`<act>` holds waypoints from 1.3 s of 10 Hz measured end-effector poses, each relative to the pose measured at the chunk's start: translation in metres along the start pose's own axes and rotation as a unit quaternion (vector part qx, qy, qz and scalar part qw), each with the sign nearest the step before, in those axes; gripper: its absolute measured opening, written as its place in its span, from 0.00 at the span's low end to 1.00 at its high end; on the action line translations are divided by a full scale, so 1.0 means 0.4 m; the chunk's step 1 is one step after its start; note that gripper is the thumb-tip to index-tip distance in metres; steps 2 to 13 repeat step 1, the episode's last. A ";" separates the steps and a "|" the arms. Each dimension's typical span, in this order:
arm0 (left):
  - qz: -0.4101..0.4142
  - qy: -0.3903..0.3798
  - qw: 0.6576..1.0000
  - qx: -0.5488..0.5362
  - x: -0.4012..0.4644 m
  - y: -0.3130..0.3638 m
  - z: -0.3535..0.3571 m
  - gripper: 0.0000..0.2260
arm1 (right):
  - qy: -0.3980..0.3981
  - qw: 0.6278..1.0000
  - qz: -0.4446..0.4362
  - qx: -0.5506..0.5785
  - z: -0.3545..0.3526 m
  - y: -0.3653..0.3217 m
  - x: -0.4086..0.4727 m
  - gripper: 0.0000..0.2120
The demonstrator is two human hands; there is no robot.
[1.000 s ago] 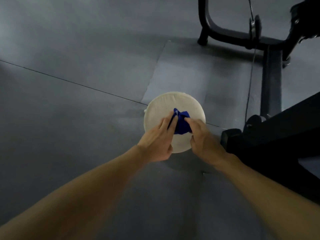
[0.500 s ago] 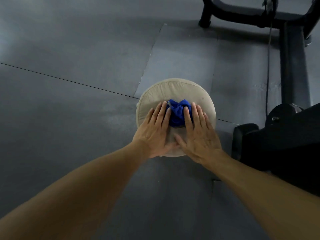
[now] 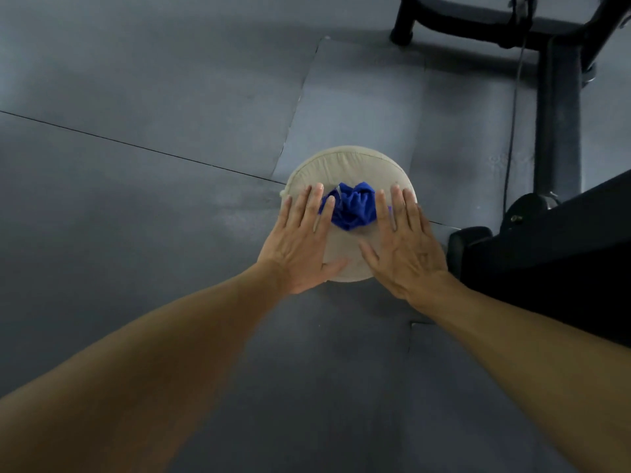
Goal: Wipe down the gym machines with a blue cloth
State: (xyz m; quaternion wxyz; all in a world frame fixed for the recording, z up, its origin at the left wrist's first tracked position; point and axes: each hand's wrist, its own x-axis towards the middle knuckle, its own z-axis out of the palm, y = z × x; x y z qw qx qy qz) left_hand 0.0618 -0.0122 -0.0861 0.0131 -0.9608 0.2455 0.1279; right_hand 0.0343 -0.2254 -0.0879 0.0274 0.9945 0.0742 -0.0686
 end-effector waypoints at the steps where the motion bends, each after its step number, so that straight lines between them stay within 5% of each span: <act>1: 0.005 0.029 1.000 -0.002 -0.075 -0.002 -0.084 0.47 | -0.009 1.000 -0.004 0.008 -0.126 -0.014 -0.063 0.40; 13: 0.005 0.029 1.000 -0.002 -0.075 -0.002 -0.084 0.47 | -0.009 1.000 -0.004 0.008 -0.126 -0.014 -0.063 0.40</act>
